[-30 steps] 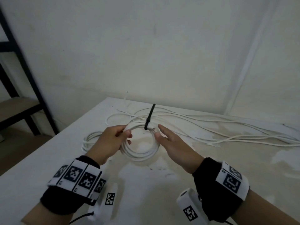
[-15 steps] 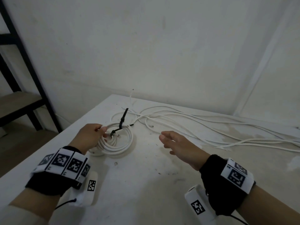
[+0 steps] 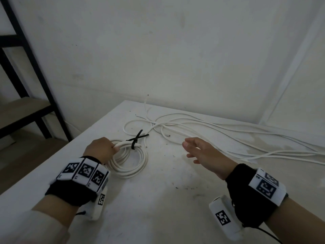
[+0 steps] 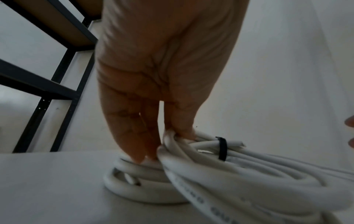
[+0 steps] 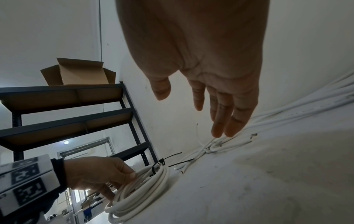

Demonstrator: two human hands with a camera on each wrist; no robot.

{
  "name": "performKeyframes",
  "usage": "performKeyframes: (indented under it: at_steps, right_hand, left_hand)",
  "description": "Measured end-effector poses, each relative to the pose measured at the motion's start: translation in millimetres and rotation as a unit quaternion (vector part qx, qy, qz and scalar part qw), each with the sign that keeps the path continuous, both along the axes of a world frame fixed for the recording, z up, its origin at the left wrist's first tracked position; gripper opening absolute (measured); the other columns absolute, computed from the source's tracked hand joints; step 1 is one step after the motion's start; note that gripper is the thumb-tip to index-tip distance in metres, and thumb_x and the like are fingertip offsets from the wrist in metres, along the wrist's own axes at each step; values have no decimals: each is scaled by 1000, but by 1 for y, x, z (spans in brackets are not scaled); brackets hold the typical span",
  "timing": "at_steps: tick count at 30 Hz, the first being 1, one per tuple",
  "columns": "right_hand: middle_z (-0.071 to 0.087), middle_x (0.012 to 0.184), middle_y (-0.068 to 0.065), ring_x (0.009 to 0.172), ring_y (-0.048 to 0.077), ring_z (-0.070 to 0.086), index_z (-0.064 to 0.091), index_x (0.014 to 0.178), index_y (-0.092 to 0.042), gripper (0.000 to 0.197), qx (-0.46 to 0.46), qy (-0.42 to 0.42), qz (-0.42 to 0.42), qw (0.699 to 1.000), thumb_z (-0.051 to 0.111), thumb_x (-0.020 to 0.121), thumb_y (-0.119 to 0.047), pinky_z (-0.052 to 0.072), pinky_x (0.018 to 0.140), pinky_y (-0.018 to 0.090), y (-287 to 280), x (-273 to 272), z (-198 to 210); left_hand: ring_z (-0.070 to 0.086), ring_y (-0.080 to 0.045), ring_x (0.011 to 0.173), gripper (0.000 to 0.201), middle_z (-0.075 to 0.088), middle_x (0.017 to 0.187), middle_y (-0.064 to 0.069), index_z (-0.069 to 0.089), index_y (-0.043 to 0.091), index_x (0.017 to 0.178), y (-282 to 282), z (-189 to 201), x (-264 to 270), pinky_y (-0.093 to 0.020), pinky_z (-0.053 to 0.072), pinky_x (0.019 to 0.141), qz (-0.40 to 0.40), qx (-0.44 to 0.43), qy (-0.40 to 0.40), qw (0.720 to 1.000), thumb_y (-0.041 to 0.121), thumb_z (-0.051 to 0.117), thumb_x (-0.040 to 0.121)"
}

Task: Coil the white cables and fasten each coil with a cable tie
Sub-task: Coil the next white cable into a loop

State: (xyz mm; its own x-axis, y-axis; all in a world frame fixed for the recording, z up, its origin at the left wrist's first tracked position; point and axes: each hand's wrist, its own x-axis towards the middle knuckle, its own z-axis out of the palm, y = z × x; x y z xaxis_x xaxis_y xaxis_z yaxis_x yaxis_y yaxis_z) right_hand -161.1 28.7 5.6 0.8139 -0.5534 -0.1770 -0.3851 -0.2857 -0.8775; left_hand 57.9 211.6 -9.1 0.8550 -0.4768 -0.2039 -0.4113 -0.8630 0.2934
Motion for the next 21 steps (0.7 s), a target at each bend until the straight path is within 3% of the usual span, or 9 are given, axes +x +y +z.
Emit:
performKeyframes:
  at_steps: [3,6,8,14,21]
  right_hand:
    - [47,132,-5,103,9,58,44,130,-26,45,-10,-3,-9,1000,47,90,-47,43,95,30,-6,-3,2]
    - [49,131,-3,113,14,53,45,128,-26,44,-34,3,-25,999,48,89,-47,41,98,32,-18,-8,2]
    - [49,131,-2,117,15,50,46,127,-25,45,-50,11,-36,998,50,88,-46,40,96,31,-28,-12,2]
    - [46,135,4,120,17,45,47,129,-17,47,-94,55,-74,991,57,88,-38,35,95,27,-66,-25,-8]
    - [44,138,10,124,23,44,45,131,-9,46,-169,127,-72,975,55,91,-28,33,96,26,-107,-24,-17]
  left_hand:
    - [56,-27,82,33,67,101,-19,68,1,97,1,5,-1,-31,46,80,12,-21,11,1000,31,56,91]
    - [54,-30,112,44,58,124,-17,61,0,116,1,16,-2,-32,39,94,12,-46,-13,999,32,62,87]
    - [48,-26,124,50,53,133,-12,55,5,125,-2,25,-5,-32,34,101,9,-69,-43,997,35,63,86]
    - [53,-26,114,37,60,122,-7,59,16,119,-32,41,-29,-34,40,95,-24,-138,-100,985,35,60,87]
    - [53,-25,115,34,58,126,-6,57,15,123,-89,40,-43,-31,40,94,-68,-130,-68,987,29,54,92]
